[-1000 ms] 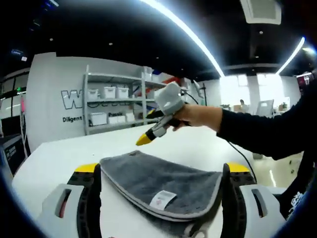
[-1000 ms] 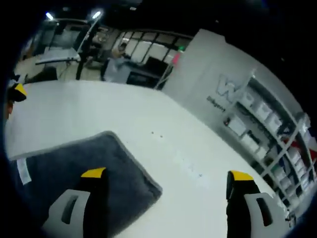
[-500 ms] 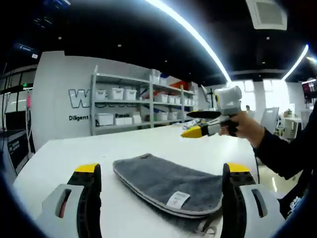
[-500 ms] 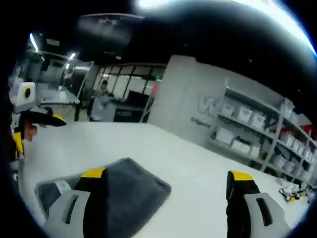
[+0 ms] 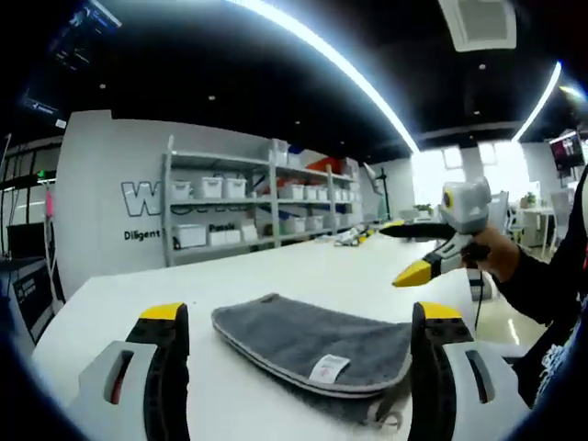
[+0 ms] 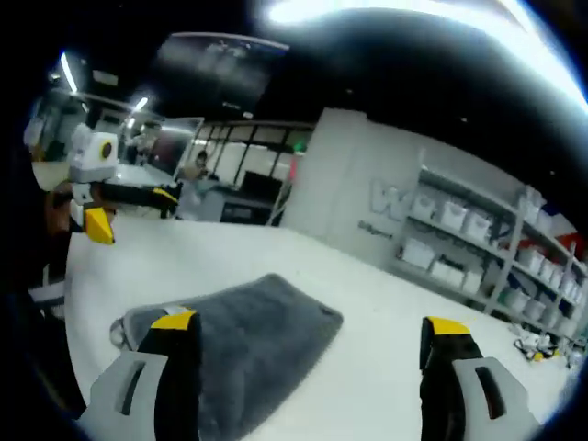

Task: Open the folded towel by lifting each exposed corner and separating the folded layers until the towel lies flat within the target outline without major curled edges

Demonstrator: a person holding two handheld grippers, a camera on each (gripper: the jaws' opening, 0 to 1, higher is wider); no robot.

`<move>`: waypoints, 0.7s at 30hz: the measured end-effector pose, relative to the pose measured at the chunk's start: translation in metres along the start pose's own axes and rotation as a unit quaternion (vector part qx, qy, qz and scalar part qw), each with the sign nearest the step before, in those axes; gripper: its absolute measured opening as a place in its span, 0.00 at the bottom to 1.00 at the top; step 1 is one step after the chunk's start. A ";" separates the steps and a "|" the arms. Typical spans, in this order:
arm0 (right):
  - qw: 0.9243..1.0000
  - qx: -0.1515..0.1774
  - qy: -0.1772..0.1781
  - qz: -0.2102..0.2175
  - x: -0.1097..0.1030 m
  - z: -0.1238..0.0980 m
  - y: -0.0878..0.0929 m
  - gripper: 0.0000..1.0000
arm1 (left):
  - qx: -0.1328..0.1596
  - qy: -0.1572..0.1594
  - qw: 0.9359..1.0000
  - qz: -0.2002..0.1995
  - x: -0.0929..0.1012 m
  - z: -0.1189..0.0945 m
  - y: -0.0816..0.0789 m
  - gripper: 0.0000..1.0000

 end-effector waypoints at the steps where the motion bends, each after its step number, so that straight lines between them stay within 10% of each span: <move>1: 1.000 0.000 0.008 0.007 0.004 -0.004 0.000 1.00 | 0.000 0.000 1.000 0.001 0.000 0.000 0.000 0.99; 21: 0.999 0.020 0.022 0.040 0.009 -0.045 -0.001 1.00 | -0.026 -0.031 0.999 -0.035 -0.013 -0.022 0.008 1.00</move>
Point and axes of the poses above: the point that each gripper's makers call its tool centre point, and the gripper's own axes: z roughly forward along the fingers, x roughly to its right, y roughly out of its underside, the point moved 4 cm from there along -z, roughly backward along the fingers, and after that the axes turned 10 degrees about y, right-handed, at the moved point
